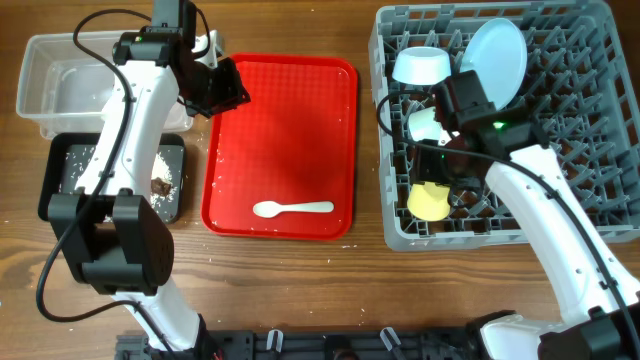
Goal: Sort waste into correct bins and load items into the dishwasher rack
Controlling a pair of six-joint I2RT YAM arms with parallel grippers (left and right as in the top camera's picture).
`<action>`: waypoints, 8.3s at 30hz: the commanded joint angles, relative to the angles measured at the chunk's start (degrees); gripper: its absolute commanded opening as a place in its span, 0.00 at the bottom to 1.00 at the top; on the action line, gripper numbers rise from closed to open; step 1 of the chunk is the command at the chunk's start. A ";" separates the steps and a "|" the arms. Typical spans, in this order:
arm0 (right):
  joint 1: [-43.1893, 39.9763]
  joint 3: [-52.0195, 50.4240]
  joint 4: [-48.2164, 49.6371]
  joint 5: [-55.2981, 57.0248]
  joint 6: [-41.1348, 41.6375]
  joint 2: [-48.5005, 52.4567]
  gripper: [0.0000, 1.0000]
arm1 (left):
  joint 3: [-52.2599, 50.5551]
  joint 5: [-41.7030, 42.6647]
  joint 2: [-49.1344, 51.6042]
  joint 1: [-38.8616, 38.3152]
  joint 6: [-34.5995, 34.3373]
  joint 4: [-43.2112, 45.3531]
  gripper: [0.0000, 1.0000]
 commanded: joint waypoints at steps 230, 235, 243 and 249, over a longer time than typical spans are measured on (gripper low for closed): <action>-15.76 -73.79 68.43 -8.44 -8.44 -84.41 1.00 | -99.25 -11.32 -109.79 7.30 6.95 59.12 1.00; -15.76 -73.79 68.43 -8.46 -8.41 -84.41 1.00 | -99.25 -11.32 -109.79 7.30 6.95 59.12 1.00; -15.76 -73.79 68.41 -8.46 -8.41 -84.41 1.00 | -99.25 -11.32 -109.79 7.30 6.95 59.12 1.00; -15.76 -73.79 68.43 -8.44 -8.41 -84.41 1.00 | -99.25 -11.32 -109.79 7.30 6.95 59.14 1.00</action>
